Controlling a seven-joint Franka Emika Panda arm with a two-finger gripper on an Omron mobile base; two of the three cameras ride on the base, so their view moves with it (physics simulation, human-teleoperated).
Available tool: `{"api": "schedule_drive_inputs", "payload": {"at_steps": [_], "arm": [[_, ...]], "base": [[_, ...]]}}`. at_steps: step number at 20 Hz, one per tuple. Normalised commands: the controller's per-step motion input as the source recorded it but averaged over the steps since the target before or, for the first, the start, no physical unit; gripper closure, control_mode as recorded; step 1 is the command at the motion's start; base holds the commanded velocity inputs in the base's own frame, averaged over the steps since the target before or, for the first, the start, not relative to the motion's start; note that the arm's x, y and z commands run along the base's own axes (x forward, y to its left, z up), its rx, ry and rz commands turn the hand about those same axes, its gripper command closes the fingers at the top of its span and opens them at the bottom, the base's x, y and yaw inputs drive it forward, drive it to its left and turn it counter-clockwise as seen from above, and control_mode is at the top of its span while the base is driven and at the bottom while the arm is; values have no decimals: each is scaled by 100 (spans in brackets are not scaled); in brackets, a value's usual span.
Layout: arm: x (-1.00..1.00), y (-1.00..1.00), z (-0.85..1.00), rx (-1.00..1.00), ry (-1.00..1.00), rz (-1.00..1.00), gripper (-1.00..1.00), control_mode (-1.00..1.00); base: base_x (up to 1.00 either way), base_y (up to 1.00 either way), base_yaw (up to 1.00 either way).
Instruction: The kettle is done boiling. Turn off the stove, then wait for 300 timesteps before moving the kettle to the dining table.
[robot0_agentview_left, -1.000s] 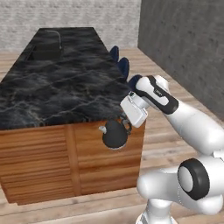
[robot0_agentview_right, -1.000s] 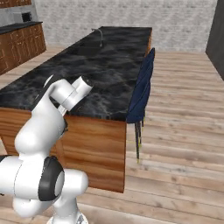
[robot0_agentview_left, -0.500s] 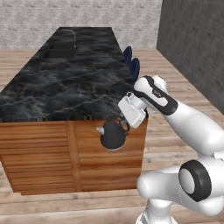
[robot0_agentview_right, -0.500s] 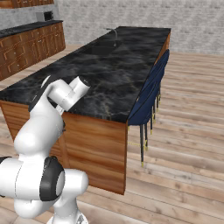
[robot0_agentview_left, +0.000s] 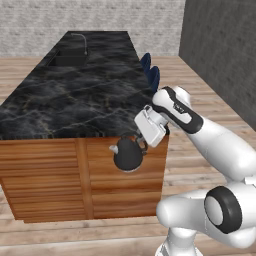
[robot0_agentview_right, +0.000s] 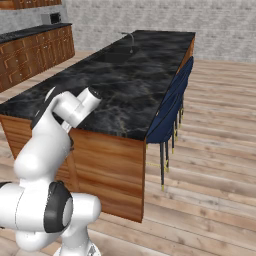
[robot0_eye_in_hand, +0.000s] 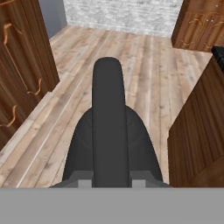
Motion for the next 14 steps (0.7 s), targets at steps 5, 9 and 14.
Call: {"api": "schedule_drive_inputs", "payload": {"at_steps": [5,9,14], "arm": [[23,-1,26,0,-1,0,100,-100],[31,0,24,0,0,1,100,-100],[33,-2,20,0,0,2,100,-100]], "base": [[0,0,0],[0,0,0],[0,0,0]]}}
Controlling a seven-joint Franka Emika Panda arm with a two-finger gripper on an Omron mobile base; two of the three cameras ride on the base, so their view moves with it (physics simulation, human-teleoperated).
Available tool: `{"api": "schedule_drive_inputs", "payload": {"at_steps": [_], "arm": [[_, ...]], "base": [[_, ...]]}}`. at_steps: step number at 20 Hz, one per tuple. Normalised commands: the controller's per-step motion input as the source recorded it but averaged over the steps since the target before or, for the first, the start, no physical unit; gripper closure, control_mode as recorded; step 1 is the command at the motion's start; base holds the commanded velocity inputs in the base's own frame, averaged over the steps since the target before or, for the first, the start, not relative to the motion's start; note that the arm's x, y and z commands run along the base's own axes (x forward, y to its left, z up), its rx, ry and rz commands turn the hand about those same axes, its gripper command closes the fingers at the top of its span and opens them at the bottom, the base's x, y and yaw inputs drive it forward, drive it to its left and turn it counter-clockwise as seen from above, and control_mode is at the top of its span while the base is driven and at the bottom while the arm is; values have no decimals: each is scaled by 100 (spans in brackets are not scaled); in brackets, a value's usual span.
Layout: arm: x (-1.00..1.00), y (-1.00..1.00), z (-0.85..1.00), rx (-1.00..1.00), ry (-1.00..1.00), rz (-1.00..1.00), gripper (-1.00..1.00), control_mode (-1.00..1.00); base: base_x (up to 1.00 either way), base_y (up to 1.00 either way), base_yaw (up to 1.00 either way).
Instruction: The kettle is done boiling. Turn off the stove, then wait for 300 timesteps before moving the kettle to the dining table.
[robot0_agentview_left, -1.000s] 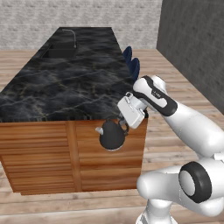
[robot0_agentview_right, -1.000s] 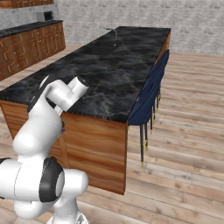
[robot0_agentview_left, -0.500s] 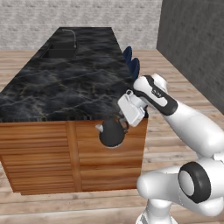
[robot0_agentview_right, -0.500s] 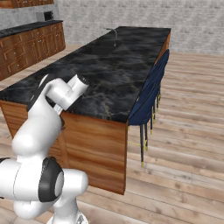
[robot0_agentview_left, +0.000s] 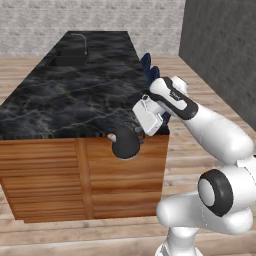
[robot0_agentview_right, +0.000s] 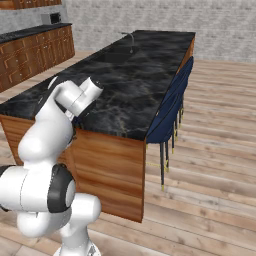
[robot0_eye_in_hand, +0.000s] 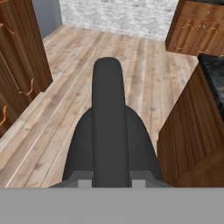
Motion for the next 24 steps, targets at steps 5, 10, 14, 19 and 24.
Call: {"api": "schedule_drive_inputs", "payload": {"at_steps": [5,10,14,19,24], "arm": [[38,-19,26,1,-1,7,100,-100],[32,-24,35,4,-5,8,100,-100],[44,-23,17,6,-1,8,100,-100],[49,-17,9,6,-1,6,100,-100],[46,-10,9,6,-3,3,100,-100]], "base": [[0,0,0],[0,0,0],[0,0,0],[0,0,0],[0,0,0]]}}
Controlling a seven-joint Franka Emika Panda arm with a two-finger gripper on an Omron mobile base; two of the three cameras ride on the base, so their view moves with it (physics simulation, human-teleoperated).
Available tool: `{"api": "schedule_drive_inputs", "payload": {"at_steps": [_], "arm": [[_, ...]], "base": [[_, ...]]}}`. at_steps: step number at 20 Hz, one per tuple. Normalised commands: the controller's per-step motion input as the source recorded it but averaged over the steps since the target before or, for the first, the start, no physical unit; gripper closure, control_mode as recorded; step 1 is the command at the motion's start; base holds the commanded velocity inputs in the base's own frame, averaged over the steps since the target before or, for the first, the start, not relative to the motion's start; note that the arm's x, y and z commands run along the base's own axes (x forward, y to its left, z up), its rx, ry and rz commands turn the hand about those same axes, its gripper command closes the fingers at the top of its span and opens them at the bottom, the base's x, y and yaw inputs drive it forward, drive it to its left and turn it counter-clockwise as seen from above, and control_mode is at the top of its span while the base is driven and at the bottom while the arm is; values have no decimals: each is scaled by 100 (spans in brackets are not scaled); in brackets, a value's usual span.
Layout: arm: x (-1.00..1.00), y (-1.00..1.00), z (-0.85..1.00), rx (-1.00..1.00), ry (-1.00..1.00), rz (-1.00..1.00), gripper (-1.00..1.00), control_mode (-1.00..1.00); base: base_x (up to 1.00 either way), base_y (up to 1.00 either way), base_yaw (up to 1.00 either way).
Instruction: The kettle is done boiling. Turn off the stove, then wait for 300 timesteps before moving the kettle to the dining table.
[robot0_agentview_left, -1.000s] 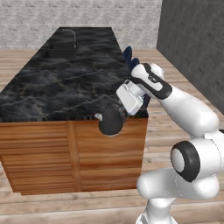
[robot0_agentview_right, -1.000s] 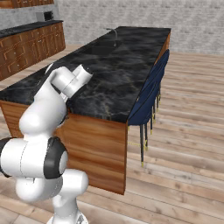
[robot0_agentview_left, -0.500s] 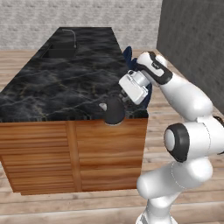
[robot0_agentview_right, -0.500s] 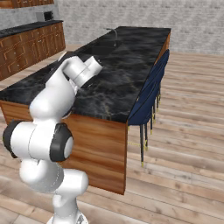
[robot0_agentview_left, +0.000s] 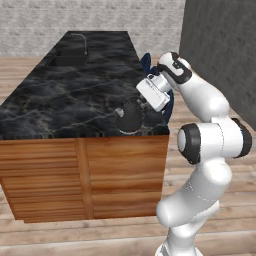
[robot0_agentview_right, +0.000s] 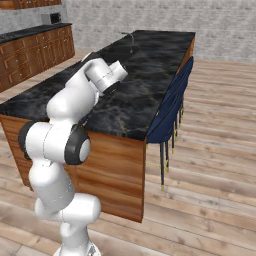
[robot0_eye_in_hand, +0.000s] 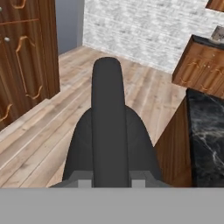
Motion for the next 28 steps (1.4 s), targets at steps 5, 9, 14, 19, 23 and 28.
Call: {"api": "schedule_drive_inputs", "payload": {"at_steps": [5,9,14,19,23,28], "arm": [[48,-7,5,5,-2,2,100,-100],[47,-5,-2,2,0,1,100,-100],[22,-15,-25,-2,0,0,100,-100],[37,-4,-25,-2,0,0,100,-100],[36,-1,-18,0,0,0,100,-100],[38,0,-13,0,0,0,100,-100]], "base": [[0,0,0],[0,0,0],[0,0,0],[0,0,0],[0,0,0],[0,0,0]]}}
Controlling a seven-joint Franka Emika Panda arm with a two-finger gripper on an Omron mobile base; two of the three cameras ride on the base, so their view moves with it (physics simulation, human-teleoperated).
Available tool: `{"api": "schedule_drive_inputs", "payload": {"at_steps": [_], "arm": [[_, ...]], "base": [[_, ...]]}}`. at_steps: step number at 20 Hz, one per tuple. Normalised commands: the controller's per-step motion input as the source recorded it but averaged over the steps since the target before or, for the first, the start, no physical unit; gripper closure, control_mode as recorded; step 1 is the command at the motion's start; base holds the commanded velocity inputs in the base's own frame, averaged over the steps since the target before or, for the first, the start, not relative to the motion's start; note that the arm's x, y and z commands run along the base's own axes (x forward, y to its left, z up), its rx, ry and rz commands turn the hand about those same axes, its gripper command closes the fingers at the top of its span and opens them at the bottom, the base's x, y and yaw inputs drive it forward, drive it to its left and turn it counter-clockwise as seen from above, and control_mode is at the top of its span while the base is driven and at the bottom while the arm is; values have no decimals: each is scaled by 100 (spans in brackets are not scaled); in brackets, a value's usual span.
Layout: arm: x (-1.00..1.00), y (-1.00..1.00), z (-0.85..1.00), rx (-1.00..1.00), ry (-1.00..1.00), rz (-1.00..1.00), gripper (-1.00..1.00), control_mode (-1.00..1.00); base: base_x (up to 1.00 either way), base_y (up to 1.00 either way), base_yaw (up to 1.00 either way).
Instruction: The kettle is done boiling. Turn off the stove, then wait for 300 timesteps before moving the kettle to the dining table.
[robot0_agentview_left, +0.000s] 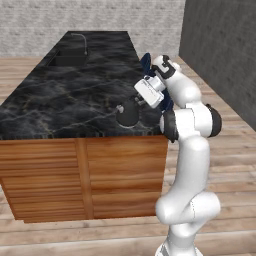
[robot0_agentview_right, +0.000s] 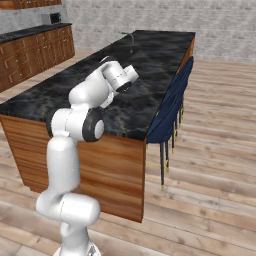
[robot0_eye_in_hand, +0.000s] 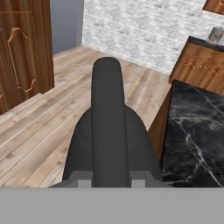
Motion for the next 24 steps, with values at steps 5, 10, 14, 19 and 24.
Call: {"api": "schedule_drive_inputs", "payload": {"at_steps": [5,10,14,19,24], "arm": [[47,0,-7,0,0,0,100,-100],[47,0,-7,0,-1,-1,100,-100],[45,0,-11,0,-1,-1,100,-100],[33,0,-20,0,-1,0,100,-100],[18,0,-20,0,-1,0,100,-100]], "base": [[0,0,0],[0,0,0],[0,0,0],[0,0,0],[0,0,0]]}}
